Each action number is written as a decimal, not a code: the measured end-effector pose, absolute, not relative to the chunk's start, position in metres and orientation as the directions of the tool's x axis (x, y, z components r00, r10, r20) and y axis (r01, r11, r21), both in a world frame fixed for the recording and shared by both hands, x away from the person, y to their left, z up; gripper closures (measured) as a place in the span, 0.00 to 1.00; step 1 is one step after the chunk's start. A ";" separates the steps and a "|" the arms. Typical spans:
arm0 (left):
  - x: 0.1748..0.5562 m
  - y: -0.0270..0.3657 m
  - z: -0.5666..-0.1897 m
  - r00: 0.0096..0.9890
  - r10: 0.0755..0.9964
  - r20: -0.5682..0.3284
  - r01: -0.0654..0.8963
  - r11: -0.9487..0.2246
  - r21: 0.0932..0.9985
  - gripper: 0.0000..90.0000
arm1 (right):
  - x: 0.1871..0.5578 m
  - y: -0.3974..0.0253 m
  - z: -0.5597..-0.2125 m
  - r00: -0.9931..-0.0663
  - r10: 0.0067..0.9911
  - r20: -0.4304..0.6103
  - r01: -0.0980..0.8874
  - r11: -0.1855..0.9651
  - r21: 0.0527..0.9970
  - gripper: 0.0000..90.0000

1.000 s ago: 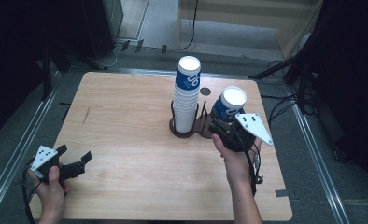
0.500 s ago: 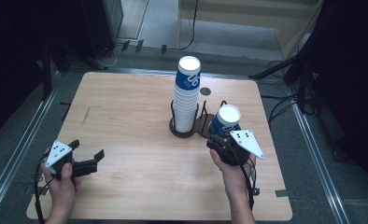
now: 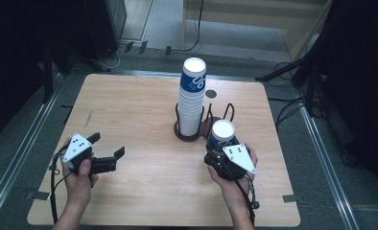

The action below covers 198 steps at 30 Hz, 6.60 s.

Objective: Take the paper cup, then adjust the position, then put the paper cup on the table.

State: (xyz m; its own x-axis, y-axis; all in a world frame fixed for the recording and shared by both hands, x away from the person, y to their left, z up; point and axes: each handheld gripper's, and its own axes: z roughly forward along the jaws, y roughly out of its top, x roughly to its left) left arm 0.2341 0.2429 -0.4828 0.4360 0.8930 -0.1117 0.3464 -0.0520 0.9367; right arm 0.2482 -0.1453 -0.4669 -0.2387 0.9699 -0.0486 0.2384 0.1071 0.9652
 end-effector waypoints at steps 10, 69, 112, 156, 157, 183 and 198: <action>0.232 0.221 -0.474 0.569 0.806 -0.163 0.388 -0.088 0.917 0.00 | 0.238 -0.122 -0.490 -0.241 0.942 -0.234 0.225 0.289 0.930 0.25; 0.212 0.153 -0.465 0.827 0.561 -0.032 0.300 -0.392 0.870 0.20 | 0.189 -0.029 -0.527 -0.458 0.583 -0.671 -0.144 0.696 0.703 0.25; 0.234 0.203 -0.477 0.714 0.696 -0.079 0.216 -0.111 0.970 0.32 | 0.197 -0.045 -0.504 -0.520 0.749 -0.411 0.044 0.503 0.863 0.03; 0.240 0.203 -0.489 0.644 0.756 -0.119 0.047 0.116 0.992 0.32 | 0.215 -0.044 -0.468 -0.374 0.927 0.021 0.268 0.086 0.960 0.14; 0.240 0.203 -0.489 0.644 0.756 -0.119 0.047 0.116 0.992 0.32 | 0.215 -0.044 -0.468 -0.374 0.927 0.021 0.268 0.086 0.960 0.14; 0.238 0.195 -0.492 0.647 0.756 -0.103 0.040 0.101 0.994 0.32 | 0.232 -0.037 -0.454 -0.190 0.662 0.725 0.543 -0.545 0.639 0.03; 0.237 0.192 -0.495 0.653 0.751 -0.096 0.033 0.098 0.995 0.32 | 0.248 -0.034 -0.469 0.039 0.298 0.954 0.661 -0.723 0.198 0.03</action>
State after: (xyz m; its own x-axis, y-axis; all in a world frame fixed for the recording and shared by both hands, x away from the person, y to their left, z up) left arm 0.2368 0.1917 -0.4946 0.6531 0.7512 -0.0956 0.0328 0.0980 0.9946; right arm 0.2477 -0.0345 -0.4689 0.0395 0.2977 0.9538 0.6615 -0.7232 0.1984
